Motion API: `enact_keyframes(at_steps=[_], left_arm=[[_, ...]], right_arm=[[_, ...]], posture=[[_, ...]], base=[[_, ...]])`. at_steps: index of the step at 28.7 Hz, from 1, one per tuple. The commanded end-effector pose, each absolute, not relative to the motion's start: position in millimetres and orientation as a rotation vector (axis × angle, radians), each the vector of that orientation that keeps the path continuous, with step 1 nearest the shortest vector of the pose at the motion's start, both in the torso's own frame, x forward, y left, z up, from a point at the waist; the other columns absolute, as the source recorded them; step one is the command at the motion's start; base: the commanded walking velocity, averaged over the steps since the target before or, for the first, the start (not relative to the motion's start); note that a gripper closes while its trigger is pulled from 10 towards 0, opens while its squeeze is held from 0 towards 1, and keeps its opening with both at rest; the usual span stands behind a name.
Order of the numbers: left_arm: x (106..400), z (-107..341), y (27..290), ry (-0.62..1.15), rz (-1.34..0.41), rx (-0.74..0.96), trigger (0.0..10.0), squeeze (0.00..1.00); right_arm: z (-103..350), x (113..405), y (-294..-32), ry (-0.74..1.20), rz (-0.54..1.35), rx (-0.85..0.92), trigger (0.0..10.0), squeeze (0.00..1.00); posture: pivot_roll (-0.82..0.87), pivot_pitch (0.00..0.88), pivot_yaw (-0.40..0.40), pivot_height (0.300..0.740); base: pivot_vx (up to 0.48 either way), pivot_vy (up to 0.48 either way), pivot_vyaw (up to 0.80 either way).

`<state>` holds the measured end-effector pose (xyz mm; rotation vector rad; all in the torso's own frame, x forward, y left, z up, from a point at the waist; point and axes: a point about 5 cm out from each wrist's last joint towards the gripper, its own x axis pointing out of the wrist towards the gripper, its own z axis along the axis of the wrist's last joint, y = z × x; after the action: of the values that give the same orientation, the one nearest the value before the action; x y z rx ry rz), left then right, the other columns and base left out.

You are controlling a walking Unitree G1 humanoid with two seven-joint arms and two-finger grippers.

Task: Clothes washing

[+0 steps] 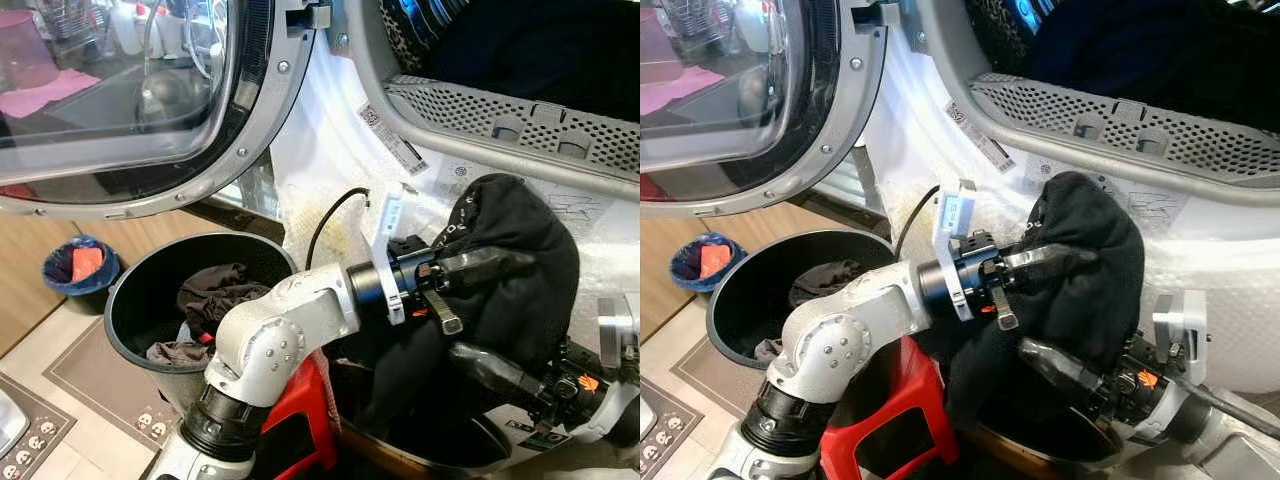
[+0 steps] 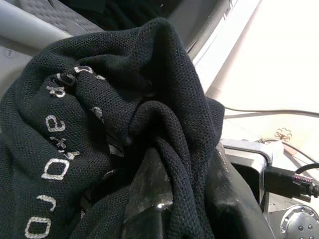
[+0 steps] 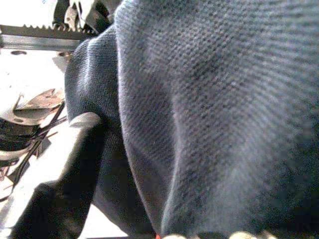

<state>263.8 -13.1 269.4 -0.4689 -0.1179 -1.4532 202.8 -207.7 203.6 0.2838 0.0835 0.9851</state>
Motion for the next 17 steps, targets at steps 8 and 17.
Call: enact_keyframes(at_steps=[8, 17], left_arm=[[246.7, 279.8, -33.2, -0.173, -1.52, -0.472, 10.0, 0.0], [241.6, 281.0, -36.1, -0.163, -1.537, -0.479, 10.0, 0.0]], right_arm=[[210.9, 202.1, -204.5, 0.05, 0.99, 0.281, 0.0, 0.0], [212.2, 204.2, -206.5, 0.048, 0.982, 0.283, 0.0, 0.0]], posture=[[-0.02, 0.185, 0.033, 0.74], [-0.02, 0.185, 0.029, 0.74]], base=[[0.0, 0.0, 0.0], [0.0, 0.0, 0.0]])
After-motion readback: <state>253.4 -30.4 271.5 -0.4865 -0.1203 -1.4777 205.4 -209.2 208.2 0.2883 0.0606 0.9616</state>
